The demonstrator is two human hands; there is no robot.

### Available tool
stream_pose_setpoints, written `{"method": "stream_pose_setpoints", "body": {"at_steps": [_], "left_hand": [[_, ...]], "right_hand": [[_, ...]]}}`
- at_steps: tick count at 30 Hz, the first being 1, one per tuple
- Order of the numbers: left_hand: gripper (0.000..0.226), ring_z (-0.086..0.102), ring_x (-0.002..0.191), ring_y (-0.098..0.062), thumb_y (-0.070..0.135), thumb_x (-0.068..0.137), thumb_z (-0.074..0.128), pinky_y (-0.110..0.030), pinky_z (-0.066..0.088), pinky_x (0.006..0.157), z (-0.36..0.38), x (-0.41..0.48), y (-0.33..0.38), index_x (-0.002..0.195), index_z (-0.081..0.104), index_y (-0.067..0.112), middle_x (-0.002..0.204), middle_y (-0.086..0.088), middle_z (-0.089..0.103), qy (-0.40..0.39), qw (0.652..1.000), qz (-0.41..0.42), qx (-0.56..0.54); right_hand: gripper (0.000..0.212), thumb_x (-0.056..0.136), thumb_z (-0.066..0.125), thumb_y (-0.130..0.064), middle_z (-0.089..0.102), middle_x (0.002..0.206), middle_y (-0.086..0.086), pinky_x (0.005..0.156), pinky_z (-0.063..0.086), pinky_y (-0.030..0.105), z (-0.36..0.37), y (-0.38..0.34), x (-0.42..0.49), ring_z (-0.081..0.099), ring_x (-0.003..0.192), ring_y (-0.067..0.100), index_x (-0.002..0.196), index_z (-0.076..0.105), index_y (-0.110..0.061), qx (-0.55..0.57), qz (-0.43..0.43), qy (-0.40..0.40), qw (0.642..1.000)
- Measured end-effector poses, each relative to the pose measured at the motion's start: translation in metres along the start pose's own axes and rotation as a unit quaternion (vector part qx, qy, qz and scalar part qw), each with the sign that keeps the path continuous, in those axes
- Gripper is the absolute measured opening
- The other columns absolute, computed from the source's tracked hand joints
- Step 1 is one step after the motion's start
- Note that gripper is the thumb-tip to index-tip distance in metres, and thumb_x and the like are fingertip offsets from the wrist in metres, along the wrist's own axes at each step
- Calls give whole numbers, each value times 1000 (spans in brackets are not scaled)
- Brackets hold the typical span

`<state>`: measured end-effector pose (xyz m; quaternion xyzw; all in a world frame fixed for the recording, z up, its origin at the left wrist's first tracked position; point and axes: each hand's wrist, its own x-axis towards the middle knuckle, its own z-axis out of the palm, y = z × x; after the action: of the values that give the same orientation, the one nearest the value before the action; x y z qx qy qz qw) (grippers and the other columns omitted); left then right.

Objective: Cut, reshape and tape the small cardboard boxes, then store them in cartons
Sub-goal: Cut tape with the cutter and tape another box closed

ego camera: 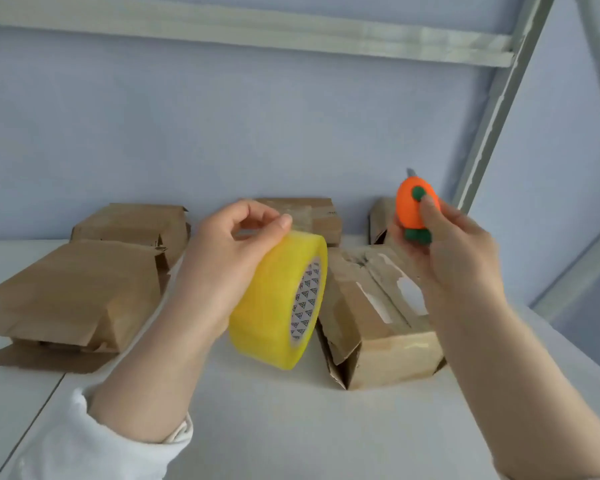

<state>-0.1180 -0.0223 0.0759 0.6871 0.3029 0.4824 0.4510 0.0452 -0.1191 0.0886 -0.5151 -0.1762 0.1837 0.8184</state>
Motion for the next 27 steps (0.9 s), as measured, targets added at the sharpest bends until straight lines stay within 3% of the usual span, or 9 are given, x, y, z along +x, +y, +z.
{"method": "stream_pose_setpoints", "body": {"at_steps": [2,5,8,11,16,18,21,24,27], "left_hand": [[13,53,66,-7,41,67,72,-26,39,64,3,-1,3,65,66,30,67,15,60,9,999,-12,-37],[15,52,70,-10,43,59,78,-26,40,65,11,-5,6,64,67,34,72,9,59,14,1000,-6,-17],[8,53,72,-13,40,64,72,-30,40,69,23,-7,10,65,67,34,76,6,59,31,999,4,-4],[9,54,75,-15,34,74,73,-32,42,72,31,-8,17,67,67,32,80,3,61,61,998,17,9],[10,55,73,-15,32,75,73,-35,43,74,46,-13,35,66,68,34,76,6,61,72,996,43,14],[12,54,70,-12,31,74,74,-32,43,71,56,-17,41,64,67,33,72,9,61,66,996,53,16],[16,55,64,-6,31,74,74,-27,43,67,76,-20,50,62,66,34,63,16,62,82,994,67,30],[13,57,65,2,37,71,74,-22,45,68,99,-17,58,65,64,31,64,22,63,99,989,95,63],[15,55,62,8,29,78,72,-5,39,60,117,-14,59,67,63,26,61,26,60,76,987,105,90]], "right_hand": [[24,90,62,-17,61,95,0,76,55,26,-48,0,29,67,69,10,113,55,-16,-68,7,67,995],[22,87,65,-26,62,101,7,71,51,31,-119,28,63,57,67,13,104,53,-22,-297,40,138,944],[30,81,70,-37,64,87,4,58,42,30,-158,59,79,55,66,14,103,60,-19,-447,70,77,888],[30,78,71,-42,67,92,1,68,48,32,-165,81,86,61,84,20,100,64,-22,-516,76,-2,853],[46,80,64,-52,64,114,0,82,45,32,-161,98,95,55,108,21,115,63,-21,-557,43,-62,827],[47,82,57,-56,60,120,-2,94,43,35,-156,77,83,50,115,20,116,61,-23,-495,-13,-49,867],[26,80,56,-57,64,101,-19,79,46,24,-140,26,28,56,96,1,94,61,-35,-272,-121,-117,947],[57,59,62,-70,60,108,-26,79,39,10,-113,3,-32,53,101,-2,107,56,-39,-257,-168,-352,884],[56,57,62,-72,56,102,-26,79,37,4,-98,19,-36,52,100,-6,98,51,-37,-317,-217,-358,851]]}}
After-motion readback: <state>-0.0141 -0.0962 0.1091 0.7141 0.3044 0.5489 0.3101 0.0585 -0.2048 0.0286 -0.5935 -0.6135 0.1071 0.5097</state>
